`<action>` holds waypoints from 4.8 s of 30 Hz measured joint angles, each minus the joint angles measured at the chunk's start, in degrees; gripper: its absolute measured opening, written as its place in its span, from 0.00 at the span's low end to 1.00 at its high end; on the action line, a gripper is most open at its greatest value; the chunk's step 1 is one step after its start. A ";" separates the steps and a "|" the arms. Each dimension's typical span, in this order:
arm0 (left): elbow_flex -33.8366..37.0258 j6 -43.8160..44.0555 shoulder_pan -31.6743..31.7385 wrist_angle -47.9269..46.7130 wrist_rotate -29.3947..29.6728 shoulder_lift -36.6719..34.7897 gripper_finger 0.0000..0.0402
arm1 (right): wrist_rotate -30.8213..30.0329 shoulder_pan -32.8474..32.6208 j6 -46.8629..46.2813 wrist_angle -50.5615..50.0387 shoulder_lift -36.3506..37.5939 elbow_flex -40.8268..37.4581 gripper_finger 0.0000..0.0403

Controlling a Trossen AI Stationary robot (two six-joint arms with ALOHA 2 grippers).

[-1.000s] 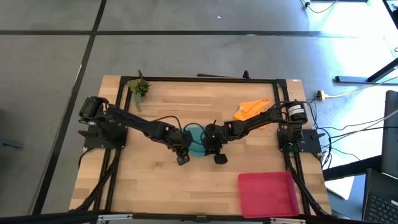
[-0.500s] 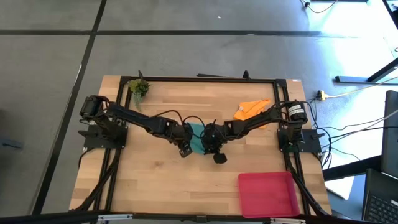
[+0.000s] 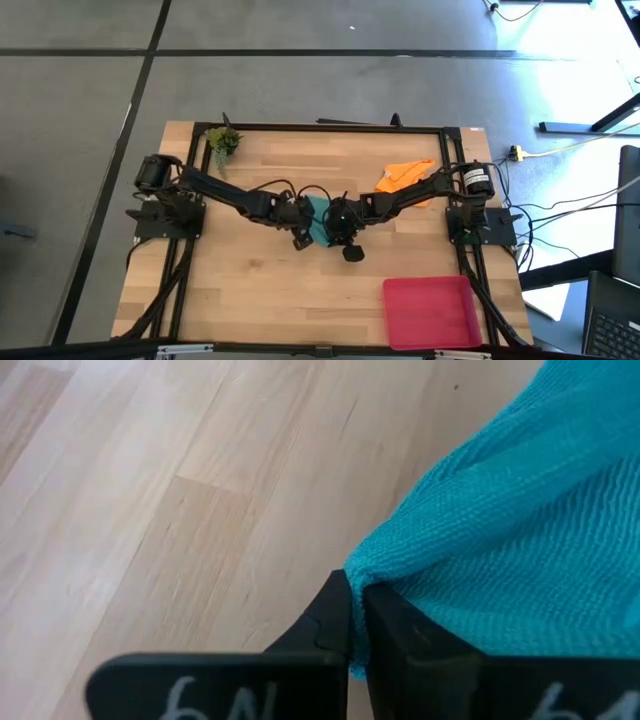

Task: Roll microfiber towels into tight, uniform cylinder then place into a basket
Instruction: Roll the blue microfiber cloth

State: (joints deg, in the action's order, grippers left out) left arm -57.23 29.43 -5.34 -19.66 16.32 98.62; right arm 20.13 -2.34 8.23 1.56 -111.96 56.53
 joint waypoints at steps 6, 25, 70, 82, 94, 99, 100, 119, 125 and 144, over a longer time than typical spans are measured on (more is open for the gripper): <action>0.00 -1.65 0.00 1.82 2.14 1.19 0.00 | 0.16 -0.01 0.84 -0.02 0.00 0.00 0.03; 0.11 -1.62 0.47 5.56 3.96 6.42 0.00 | 0.58 -0.06 0.89 -0.17 0.03 -0.04 0.03; 0.17 -1.56 -2.19 4.68 5.16 8.95 0.00 | -8.84 11.95 -10.62 -10.49 8.30 0.02 0.03; 0.22 -4.37 -3.04 4.66 2.99 8.91 0.00 | -0.97 11.84 -7.70 -10.91 7.91 0.44 0.03; 0.15 -9.05 -7.22 5.01 -2.36 8.80 0.00 | 4.48 9.05 -7.95 -9.07 7.91 0.44 0.03; 0.15 -9.05 -9.15 5.03 -2.36 8.80 0.00 | 5.47 8.22 -7.96 -6.36 7.91 0.44 0.03; 0.15 -9.04 -9.55 5.05 -2.36 8.80 0.00 | 5.47 8.08 -7.98 -5.63 7.91 0.44 0.03; 0.24 -7.17 -11.76 6.25 -1.62 8.89 0.00 | 2.44 8.05 -8.13 -1.32 2.00 0.48 0.03; 0.23 -7.10 -11.76 6.32 -1.30 8.89 0.00 | 2.04 8.05 -8.17 -1.36 1.88 0.48 0.03; -6.60 2.00 -11.81 -7.64 1.92 9.24 0.00 | -1.61 8.12 -8.66 -1.79 0.15 0.68 0.03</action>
State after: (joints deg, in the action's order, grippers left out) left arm -63.83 31.43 -17.16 -27.31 18.23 107.85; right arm 18.52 5.78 -0.43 -0.23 -111.81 57.21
